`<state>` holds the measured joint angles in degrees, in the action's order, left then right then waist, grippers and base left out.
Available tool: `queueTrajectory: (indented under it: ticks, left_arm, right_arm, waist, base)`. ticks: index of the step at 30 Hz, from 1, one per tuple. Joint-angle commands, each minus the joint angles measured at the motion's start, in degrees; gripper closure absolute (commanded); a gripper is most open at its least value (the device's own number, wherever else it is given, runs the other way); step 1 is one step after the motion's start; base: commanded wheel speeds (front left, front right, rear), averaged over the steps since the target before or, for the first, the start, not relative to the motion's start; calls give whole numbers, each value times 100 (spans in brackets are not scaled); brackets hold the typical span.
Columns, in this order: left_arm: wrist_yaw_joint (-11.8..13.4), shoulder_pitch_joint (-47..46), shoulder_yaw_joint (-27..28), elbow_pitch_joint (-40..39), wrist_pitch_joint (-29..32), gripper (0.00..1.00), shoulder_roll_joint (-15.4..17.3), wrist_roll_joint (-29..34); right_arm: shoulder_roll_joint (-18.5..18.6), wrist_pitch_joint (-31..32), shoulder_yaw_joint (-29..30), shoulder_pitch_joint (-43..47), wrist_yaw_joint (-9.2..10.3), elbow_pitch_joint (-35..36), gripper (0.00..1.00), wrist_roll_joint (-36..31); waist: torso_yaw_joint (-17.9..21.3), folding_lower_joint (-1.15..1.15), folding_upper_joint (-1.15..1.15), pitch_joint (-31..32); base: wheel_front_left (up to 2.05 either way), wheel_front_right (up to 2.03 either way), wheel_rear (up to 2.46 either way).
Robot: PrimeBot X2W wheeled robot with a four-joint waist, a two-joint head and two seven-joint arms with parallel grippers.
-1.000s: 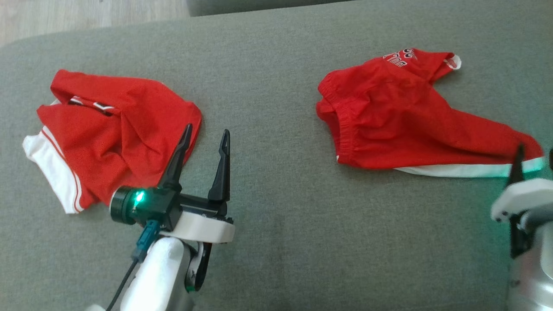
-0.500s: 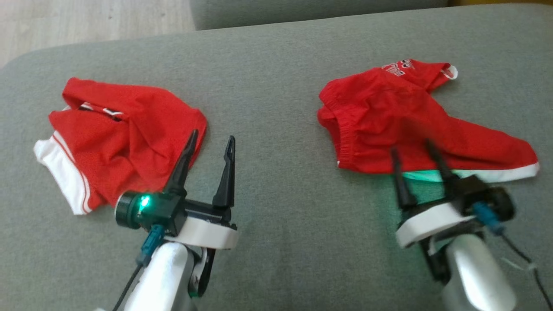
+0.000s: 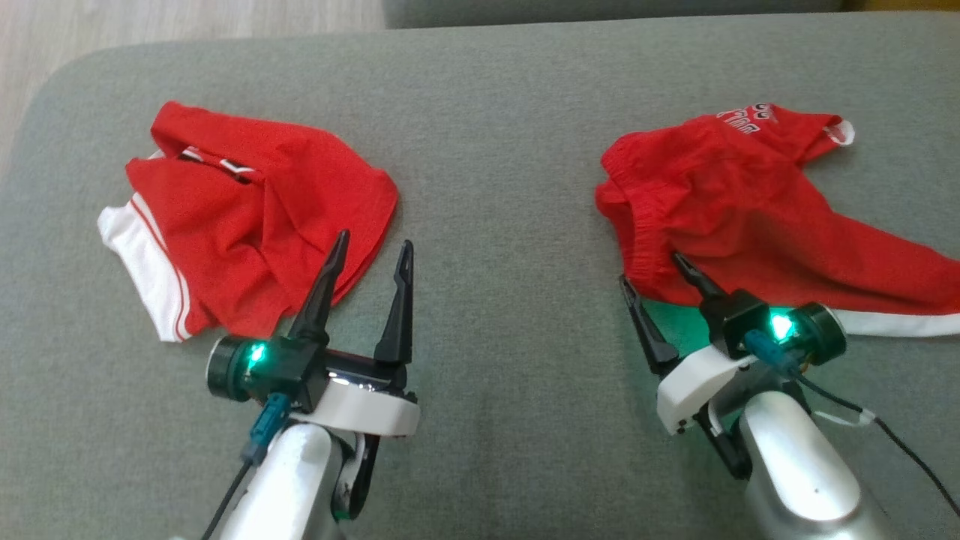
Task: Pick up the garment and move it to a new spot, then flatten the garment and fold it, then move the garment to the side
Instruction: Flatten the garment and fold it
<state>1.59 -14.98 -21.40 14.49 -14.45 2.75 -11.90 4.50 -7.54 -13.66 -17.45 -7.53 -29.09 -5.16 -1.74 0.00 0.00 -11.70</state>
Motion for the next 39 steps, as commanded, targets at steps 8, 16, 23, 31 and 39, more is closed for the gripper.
queueTrajectory:
  ticks: [8, 16, 23, 31, 39]
  left_arm:
    - [57, -236, 93, -193, -55, 0, 12, -66]
    - [71, -216, 147, -158, -55, 0, 12, -48]
    - [56, -146, 188, -132, -55, 0, 12, -33]
    - [37, -84, 229, -145, -55, 0, 12, -10]
    - [3, -136, 173, -145, -55, 0, 12, 27]
  right_arm:
    - [-99, -94, 106, -378, 4, -304, 100, 7]
    - [-146, -312, -319, -520, 4, -359, 100, 649]
    - [-156, -136, -1020, -455, 4, 0, 100, 1478]
    - [-8, 325, -1319, -262, 4, 416, 100, 2015]
    - [33, 348, -994, -375, 4, 263, 0, 1889]
  waist:
    - [-126, 0, 0, -99]
    - [-37, 0, 0, -22]
    - [88, 0, 0, 174]
    - [119, 0, 0, 259]
    - [67, 0, 0, 126]
  base:
    - [0, 0, 0]
    - [0, 0, 0]
    - [0, 0, 0]
    - [0, 0, 0]
    - [0, 0, 0]
